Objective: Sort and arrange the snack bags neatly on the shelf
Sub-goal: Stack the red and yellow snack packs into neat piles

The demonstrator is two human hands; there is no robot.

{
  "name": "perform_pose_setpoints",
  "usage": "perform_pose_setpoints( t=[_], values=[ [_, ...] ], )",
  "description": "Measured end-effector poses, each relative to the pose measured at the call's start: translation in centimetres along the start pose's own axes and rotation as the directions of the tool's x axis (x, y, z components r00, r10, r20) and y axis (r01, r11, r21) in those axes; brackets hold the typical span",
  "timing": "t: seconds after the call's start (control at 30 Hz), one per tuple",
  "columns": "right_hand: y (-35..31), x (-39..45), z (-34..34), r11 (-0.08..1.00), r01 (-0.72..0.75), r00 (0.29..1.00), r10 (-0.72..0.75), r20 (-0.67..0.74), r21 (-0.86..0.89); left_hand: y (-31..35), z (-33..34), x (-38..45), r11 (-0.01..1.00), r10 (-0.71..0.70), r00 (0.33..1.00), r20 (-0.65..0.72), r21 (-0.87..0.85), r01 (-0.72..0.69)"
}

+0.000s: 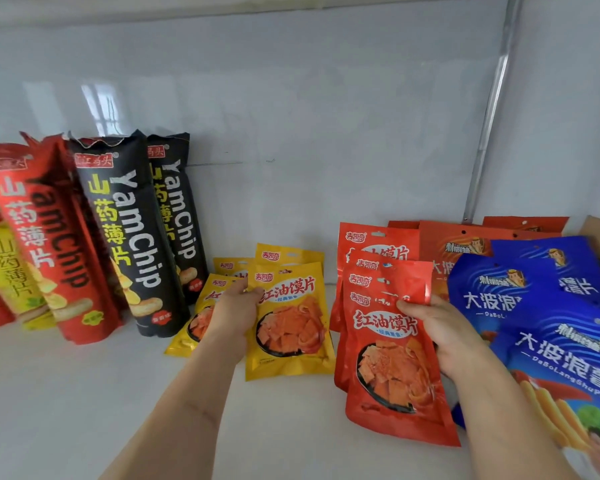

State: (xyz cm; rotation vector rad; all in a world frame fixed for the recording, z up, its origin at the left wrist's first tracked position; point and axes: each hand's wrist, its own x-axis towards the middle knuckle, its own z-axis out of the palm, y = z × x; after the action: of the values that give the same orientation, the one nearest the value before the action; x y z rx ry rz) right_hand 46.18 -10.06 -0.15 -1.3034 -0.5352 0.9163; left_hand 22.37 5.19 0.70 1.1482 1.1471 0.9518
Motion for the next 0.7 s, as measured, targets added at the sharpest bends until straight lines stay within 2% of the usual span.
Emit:
perform_pose_setpoints(
  t=[0.2, 0.37, 0.7],
  values=[
    [0.2, -0.3, 1.2, 0.999, 0.007, 0.999, -0.006, 0.037, -0.036, -0.4, -2.9, -0.6, 0.999, -0.019, 1.0, -0.016, -0.032, 0.019],
    [1.0, -0.5, 2.6, 0.999, -0.017, 0.997, 0.02, 0.068, -0.043, -0.6, -4.6, -1.2, 1.0, -0.001, 0.999, 0.032, -0.02, 0.001],
    [2.1, 0.1, 6.4, 0.999, -0.033, 0.999, 0.033, 0.016, -0.018, -0.7, -10.7, -0.4, 0.997, 0.005, 0.997, 0.081, 0.081, -0.012]
  ],
)
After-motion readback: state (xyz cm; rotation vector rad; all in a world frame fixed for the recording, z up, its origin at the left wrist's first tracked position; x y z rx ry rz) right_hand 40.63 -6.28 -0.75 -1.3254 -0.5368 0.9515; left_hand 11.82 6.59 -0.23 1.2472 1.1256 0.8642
